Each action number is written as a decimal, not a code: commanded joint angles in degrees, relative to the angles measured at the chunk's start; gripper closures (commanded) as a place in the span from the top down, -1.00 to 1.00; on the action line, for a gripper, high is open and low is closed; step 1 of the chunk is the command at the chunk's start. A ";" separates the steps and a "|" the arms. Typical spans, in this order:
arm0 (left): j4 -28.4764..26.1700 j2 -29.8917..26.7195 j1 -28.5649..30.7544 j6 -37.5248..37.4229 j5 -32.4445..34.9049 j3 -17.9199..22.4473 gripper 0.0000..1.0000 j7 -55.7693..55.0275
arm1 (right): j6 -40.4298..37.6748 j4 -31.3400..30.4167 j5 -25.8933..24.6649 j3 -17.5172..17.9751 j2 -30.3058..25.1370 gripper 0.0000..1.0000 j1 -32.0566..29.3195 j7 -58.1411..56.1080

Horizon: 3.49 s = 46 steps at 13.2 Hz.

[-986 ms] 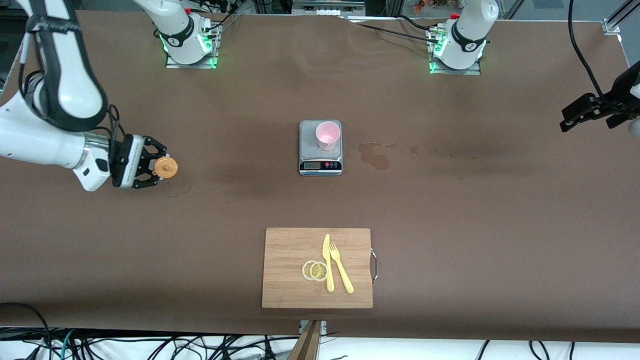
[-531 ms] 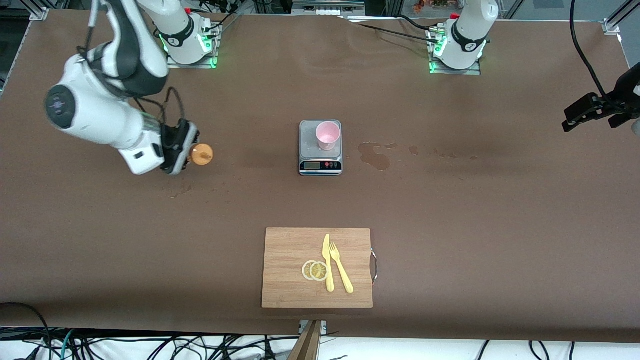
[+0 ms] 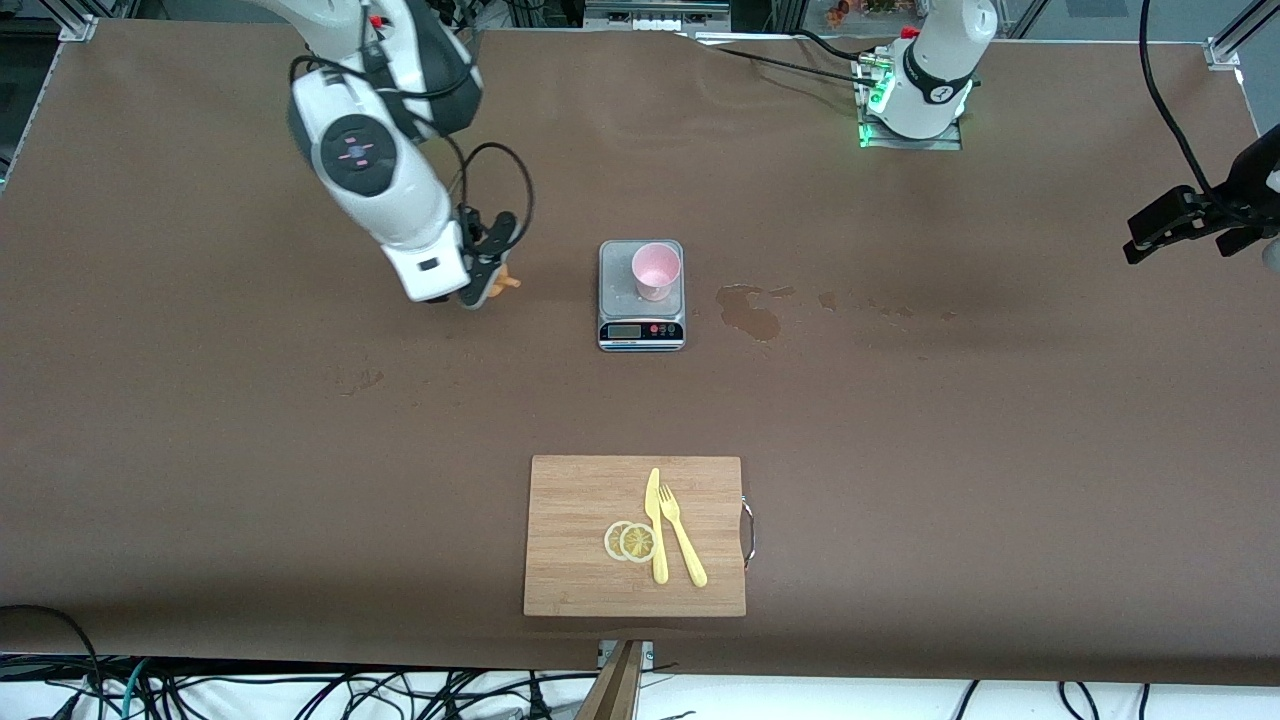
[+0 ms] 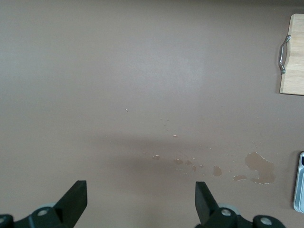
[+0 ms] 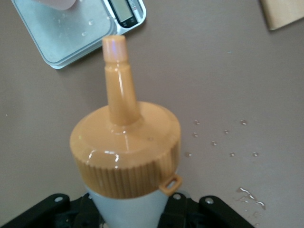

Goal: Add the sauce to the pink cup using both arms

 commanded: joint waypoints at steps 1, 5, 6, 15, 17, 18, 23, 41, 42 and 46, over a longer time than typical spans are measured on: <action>1.50 0.49 0.30 -1.29 0.38 -0.36 1.00 0.57 | -2.54 1.60 -3.04 0.45 1.66 -1.00 3.92 5.16; 1.50 0.49 0.30 -1.29 0.20 -0.27 1.00 0.65 | -7.81 6.52 -5.51 2.30 6.32 -1.00 7.61 10.70; 1.50 0.40 0.30 -1.29 0.20 -0.10 1.00 0.65 | -9.13 7.32 -5.51 2.39 6.94 -1.00 7.97 10.88; 1.42 0.49 0.21 -1.29 0.20 -0.45 1.00 0.74 | -22.05 20.68 -7.09 2.30 18.62 -1.00 13.24 14.39; 1.42 0.49 0.21 -1.38 0.20 -0.36 1.00 0.74 | -23.98 23.83 -7.09 2.30 21.17 -1.00 14.03 15.71; 1.50 0.49 0.30 -1.38 0.20 -0.27 1.00 0.83 | -24.52 24.89 -7.09 2.30 21.97 -1.00 14.47 16.06; 1.42 0.49 0.30 -1.38 0.20 -0.27 1.00 0.92 | -28.98 27.96 -7.00 2.30 24.07 -1.00 15.97 16.95; 1.50 0.40 0.30 -1.38 0.29 -0.01 1.00 1.36 | -43.77 47.93 -9.29 2.22 37.36 -1.00 19.31 17.56; 1.50 0.40 0.30 -1.38 0.20 -0.01 1.00 1.36 | -43.68 47.93 -9.29 2.22 37.35 -1.00 19.31 17.65; 1.42 0.40 0.30 -1.38 0.29 -0.01 1.00 1.36 | -43.68 48.02 -9.29 1.86 37.44 -1.00 20.10 17.56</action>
